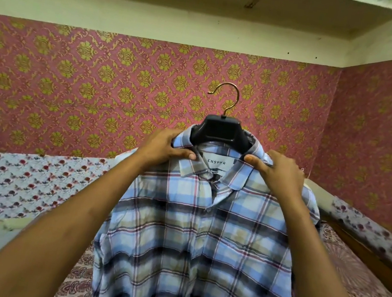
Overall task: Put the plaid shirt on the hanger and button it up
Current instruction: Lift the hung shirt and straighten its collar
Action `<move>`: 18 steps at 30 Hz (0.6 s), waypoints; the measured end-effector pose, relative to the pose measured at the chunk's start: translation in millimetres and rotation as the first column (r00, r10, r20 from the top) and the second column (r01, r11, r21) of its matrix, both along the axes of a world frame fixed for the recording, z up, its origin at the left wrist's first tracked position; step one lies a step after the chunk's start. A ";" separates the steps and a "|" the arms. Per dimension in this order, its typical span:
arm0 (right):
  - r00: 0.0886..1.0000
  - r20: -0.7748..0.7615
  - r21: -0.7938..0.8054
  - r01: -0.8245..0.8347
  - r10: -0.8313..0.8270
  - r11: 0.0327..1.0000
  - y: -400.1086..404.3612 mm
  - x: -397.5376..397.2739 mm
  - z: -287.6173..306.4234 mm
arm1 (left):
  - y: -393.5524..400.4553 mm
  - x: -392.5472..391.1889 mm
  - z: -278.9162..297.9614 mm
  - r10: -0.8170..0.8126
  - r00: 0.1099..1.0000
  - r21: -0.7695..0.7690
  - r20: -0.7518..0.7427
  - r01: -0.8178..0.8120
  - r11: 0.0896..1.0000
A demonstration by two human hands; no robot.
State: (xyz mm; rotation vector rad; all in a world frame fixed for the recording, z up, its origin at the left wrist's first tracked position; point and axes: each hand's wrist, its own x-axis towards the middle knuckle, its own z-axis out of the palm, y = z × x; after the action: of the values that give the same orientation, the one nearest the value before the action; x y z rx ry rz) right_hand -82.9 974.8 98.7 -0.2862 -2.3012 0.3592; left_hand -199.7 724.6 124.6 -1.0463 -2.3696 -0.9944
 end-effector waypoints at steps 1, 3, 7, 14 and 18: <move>1.000 -0.007 -0.004 -0.013 0.013 1.000 -0.8 0.2 0.0 | 0.7 1.9 0.6 -0.002 1.000 -0.003 -0.006 0.002 1.000; 0.999 -0.023 0.001 -0.024 0.024 1.000 0.2 -1.1 -1.5 | 0.9 4.4 -2.9 -0.029 0.999 -0.017 -0.012 0.029 0.999; 1.000 -0.028 -0.008 -0.013 0.013 1.000 3.4 -8.3 -4.1 | -4.8 4.2 -15.5 -0.028 0.999 -0.002 -0.024 0.028 1.000; 0.992 -0.008 -0.091 -0.128 0.128 0.988 -1.2 -9.4 1.4 | -12.5 6.2 -20.8 -0.009 0.998 0.066 0.059 0.005 0.998; 0.960 0.090 -0.024 -0.265 0.266 0.964 -16.0 0.0 1.8 | -23.7 -1.7 -11.4 -0.051 0.995 0.086 0.085 0.044 0.995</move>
State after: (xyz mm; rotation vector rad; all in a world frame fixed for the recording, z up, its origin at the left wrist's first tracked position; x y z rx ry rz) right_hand -82.9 958.8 100.5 0.0032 -2.4346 0.5029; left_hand -201.4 700.9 113.2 -1.0527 -2.3582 -1.1695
